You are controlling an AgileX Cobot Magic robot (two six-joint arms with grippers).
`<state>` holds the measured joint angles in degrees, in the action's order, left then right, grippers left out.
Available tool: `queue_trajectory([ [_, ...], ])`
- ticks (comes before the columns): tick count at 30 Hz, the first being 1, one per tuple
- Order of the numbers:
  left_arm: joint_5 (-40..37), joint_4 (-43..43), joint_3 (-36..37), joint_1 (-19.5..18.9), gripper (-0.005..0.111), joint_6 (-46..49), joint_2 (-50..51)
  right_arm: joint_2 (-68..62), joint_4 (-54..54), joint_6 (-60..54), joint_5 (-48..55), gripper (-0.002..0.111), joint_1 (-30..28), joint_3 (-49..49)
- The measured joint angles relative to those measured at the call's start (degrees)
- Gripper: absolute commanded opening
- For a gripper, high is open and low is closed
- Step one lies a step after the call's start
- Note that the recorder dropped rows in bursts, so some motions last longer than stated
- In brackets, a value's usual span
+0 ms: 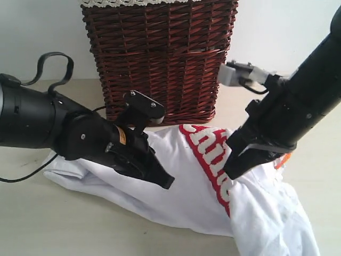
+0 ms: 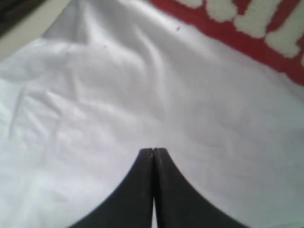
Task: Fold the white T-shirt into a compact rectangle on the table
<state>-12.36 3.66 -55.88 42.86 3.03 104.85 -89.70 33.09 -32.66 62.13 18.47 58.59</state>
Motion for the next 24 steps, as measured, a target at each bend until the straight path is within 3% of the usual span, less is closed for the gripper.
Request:
queue_trajectory([
  [6, -4.02, 0.0, -0.03, -3.3, 0.0, -1.18, -2.5, -2.51, -12.48, 11.45, -3.72, 0.053, 0.14, -0.34],
  [12, -6.48, 0.0, -0.03, -3.82, 0.0, -1.51, -2.85, -0.96, -21.06, 18.62, -4.46, 0.054, 0.14, -0.34],
  [18, -6.94, 0.0, -0.03, -3.82, 0.0, -1.51, -2.85, 0.76, -43.99, 42.07, -7.26, 0.054, -2.92, -1.58],
  [21, -6.94, 0.0, -0.03, -3.82, 0.0, -1.51, -2.85, -1.71, -41.47, 41.41, -9.46, 0.054, -8.88, -4.34],
  [24, -6.94, 0.0, -0.03, -3.82, 0.0, -1.51, -2.85, -5.26, -28.64, 32.22, -13.28, 0.054, -13.98, -7.46],
])
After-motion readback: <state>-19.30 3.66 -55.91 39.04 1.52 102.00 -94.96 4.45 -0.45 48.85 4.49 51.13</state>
